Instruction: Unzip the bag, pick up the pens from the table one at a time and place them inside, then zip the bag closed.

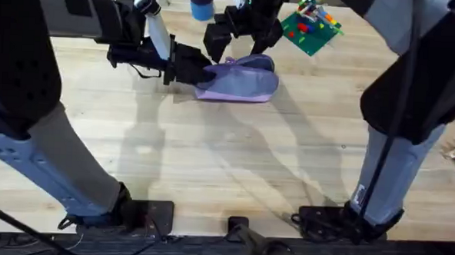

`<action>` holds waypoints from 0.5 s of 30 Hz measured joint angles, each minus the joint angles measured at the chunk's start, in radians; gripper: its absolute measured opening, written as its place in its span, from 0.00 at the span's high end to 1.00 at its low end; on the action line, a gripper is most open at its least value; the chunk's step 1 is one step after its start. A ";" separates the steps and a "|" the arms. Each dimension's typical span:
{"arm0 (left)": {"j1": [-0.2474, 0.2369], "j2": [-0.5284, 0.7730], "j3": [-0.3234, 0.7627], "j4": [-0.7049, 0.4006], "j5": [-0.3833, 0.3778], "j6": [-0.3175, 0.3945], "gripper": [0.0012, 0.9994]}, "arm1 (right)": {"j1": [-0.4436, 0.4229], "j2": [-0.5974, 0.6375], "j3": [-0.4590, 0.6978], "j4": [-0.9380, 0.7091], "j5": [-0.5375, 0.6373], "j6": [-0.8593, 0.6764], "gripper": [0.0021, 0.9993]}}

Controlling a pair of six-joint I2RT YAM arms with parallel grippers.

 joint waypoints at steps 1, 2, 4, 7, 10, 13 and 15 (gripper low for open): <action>0.000 0.000 0.000 0.000 0.000 0.000 0.96 | 0.000 0.005 0.000 -0.001 0.000 -0.001 0.04; 0.000 0.000 0.000 0.000 0.000 0.000 0.96 | 0.001 0.009 0.000 -0.001 0.000 -0.002 0.05; 0.000 0.000 0.000 0.000 -0.002 0.000 0.96 | 0.002 0.018 0.000 0.000 -0.004 -0.003 0.06; 0.000 0.000 0.000 0.000 -0.004 0.000 0.96 | 0.002 0.022 0.000 0.001 -0.015 -0.003 0.11; 0.000 0.000 0.000 -0.001 -0.004 0.000 0.96 | 0.003 0.022 0.000 0.000 -0.019 -0.003 0.22; 0.000 0.000 0.000 -0.001 -0.004 0.000 0.96 | 0.003 0.022 0.000 -0.007 -0.015 -0.004 0.39; 0.000 0.000 0.000 -0.001 -0.004 0.000 0.96 | 0.003 0.022 0.000 -0.012 -0.015 -0.003 0.48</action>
